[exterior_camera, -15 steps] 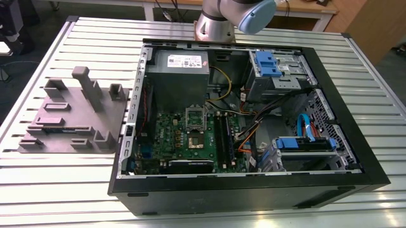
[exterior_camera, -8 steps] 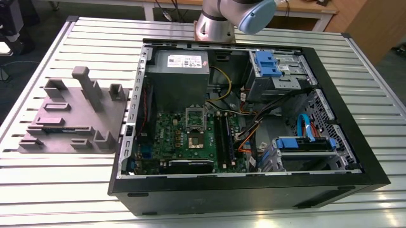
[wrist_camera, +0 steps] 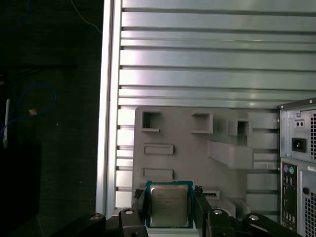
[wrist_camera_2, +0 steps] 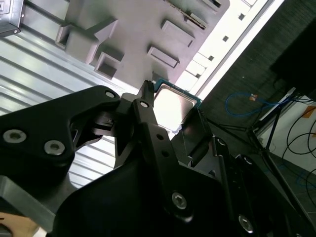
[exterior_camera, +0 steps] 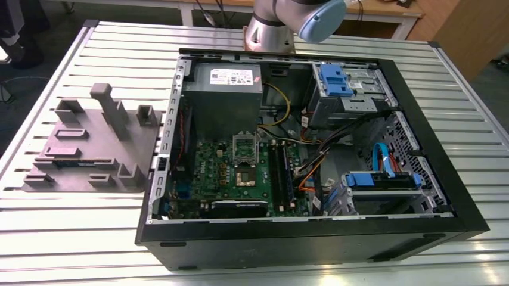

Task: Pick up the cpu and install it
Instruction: 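Pick up the cpu and move it towards the insertion slot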

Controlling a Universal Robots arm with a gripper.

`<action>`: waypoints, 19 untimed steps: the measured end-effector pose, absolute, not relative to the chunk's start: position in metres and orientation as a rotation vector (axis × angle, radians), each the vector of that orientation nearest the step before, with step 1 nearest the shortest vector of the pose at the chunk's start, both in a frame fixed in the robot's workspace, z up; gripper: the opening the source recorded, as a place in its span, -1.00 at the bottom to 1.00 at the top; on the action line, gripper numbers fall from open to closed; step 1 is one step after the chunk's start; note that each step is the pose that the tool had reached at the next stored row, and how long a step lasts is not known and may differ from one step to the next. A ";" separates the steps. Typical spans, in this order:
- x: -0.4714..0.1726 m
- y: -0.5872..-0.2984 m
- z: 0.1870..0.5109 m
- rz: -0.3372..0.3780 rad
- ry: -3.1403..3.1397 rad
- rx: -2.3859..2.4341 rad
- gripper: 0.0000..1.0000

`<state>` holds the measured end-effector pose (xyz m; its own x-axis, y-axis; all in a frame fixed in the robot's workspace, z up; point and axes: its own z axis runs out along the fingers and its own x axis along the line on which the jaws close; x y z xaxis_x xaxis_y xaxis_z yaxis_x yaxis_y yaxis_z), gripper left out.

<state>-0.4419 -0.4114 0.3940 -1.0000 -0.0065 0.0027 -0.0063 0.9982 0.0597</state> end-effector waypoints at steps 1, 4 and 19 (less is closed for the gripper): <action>-0.442 -0.411 0.397 -0.094 -3.137 0.010 -0.05; -0.441 -0.412 0.400 -0.094 -3.137 0.010 -0.05; -0.425 -0.421 0.399 -0.094 -3.137 0.005 -0.05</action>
